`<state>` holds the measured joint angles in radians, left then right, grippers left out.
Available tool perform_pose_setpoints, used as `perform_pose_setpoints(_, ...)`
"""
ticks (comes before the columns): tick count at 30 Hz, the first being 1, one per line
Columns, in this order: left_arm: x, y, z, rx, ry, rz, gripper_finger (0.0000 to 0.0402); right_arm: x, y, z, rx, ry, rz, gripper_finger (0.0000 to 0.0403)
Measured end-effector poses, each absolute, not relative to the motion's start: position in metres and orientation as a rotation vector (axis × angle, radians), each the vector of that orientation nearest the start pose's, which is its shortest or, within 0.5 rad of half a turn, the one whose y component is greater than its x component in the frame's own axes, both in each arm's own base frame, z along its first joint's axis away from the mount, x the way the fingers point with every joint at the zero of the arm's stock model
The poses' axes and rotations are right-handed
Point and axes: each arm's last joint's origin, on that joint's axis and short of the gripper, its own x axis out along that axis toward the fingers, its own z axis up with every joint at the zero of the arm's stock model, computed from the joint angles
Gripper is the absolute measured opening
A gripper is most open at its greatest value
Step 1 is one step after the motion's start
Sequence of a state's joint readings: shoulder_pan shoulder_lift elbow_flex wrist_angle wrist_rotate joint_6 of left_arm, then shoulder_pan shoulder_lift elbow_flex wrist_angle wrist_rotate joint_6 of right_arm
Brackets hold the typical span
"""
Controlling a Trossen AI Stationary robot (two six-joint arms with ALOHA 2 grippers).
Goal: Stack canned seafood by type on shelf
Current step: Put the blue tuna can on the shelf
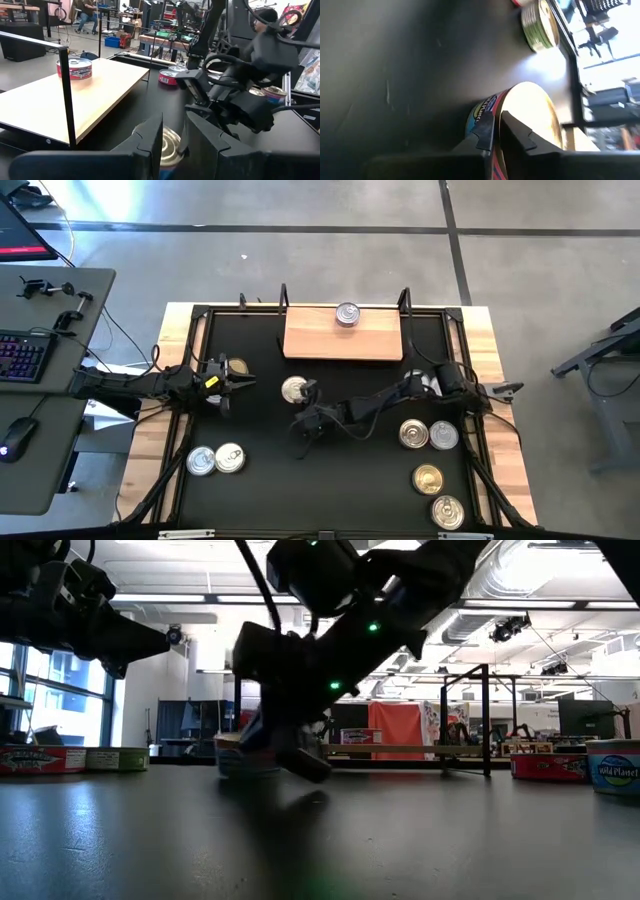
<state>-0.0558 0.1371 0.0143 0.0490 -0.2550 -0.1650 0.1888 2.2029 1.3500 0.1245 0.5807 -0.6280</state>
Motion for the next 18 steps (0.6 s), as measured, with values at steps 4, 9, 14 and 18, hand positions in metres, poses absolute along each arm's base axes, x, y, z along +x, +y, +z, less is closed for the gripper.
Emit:
perform_pose_setpoints(4, 0.105, 0.001, 0.162, -0.152, 0.057, 0.205, 0.0076, 0.436, 0.081, 0.114, -0.928, 0.851, -0.186, 0.0001)
perform_pose_setpoints(9, 0.105, 0.001, 0.162, -0.151, 0.062, 0.205, 0.0076, 0.423, 0.086, 0.128, -0.863, 0.908, -0.251, 0.0)
perform_pose_setpoints(14, 0.105, 0.001, 0.161, -0.15, 0.071, 0.207, 0.0076, 0.413, 0.093, 0.137, -0.792, 0.932, -0.269, 0.0)
perform_pose_setpoints(18, 0.106, 0.001, 0.161, -0.15, 0.072, 0.208, 0.0076, 0.408, 0.103, 0.145, -0.771, 0.919, -0.259, 0.0)
